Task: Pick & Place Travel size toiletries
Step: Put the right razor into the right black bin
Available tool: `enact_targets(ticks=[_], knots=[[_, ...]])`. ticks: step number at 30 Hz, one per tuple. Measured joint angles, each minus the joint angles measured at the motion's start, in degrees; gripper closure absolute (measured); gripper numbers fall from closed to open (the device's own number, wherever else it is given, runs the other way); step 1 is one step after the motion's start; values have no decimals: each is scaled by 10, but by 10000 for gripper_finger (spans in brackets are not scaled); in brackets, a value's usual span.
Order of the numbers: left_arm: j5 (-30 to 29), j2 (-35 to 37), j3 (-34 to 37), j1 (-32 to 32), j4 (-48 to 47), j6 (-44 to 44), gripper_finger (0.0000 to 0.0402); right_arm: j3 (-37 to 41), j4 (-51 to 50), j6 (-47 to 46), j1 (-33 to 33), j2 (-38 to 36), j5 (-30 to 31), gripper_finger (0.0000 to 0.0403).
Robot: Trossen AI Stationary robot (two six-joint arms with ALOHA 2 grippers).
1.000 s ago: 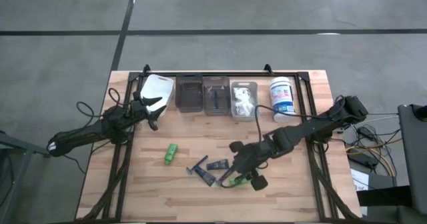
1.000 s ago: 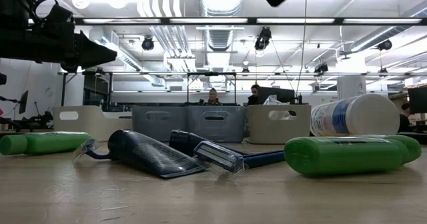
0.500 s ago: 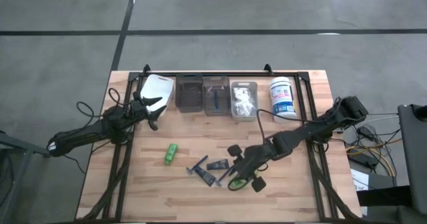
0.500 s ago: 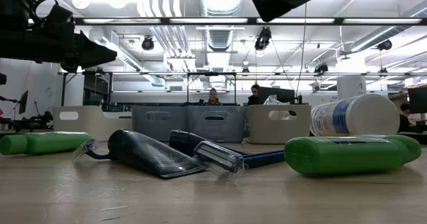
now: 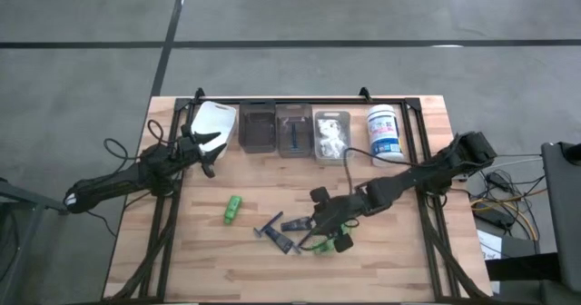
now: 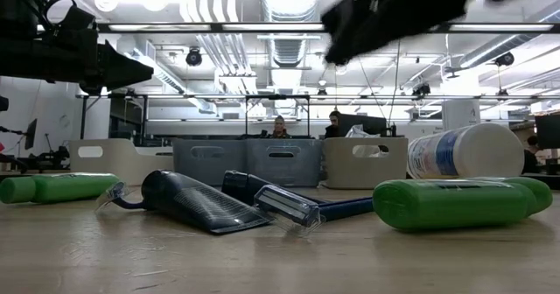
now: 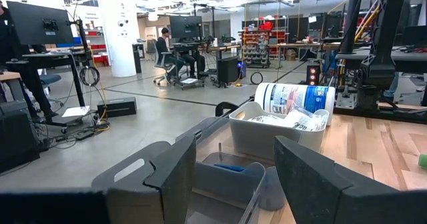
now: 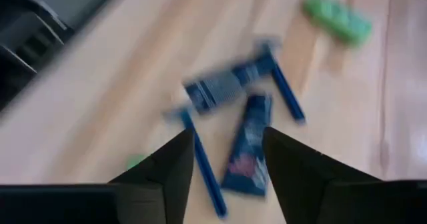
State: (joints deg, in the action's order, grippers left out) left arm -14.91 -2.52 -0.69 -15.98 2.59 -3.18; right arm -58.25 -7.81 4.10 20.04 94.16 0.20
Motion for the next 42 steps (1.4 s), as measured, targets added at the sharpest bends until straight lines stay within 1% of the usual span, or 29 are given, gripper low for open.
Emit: enact_targets(ticks=[2, 5, 9, 15, 17, 19, 21, 28, 36, 42], knots=[[1, 0, 0, 0, 0, 0, 195, -12, -4, 14, -4, 26, 0, 216], [1, 0, 0, 0, 1, 0, 195, -39, -37, 45, -4, 64, -1, 208], [1, -1, 0, 0, 2, 0, 195, -83, -65, 65, -4, 112, -2, 204], [3, -1, 0, 0, 2, 0, 195, -140, -138, 70, -3, 162, -8, 219], [4, -2, 0, 0, 3, 0, 195, -149, -158, 70, -3, 172, -22, 227], [3, -3, 0, 0, 3, 0, 195, -155, -157, 66, -3, 178, -49, 235], [4, -4, 0, 0, 3, 0, 195, -159, -157, 62, -3, 181, -63, 243], [3, -3, 0, 0, 3, 0, 195, -160, -156, 61, -3, 194, -63, 269], [3, -3, 0, 0, 3, 0, 195, -164, -129, 67, -2, 231, -63, 294], [3, -3, 0, 0, 3, 0, 195, -165, -129, 79, -2, 238, -62, 315]])
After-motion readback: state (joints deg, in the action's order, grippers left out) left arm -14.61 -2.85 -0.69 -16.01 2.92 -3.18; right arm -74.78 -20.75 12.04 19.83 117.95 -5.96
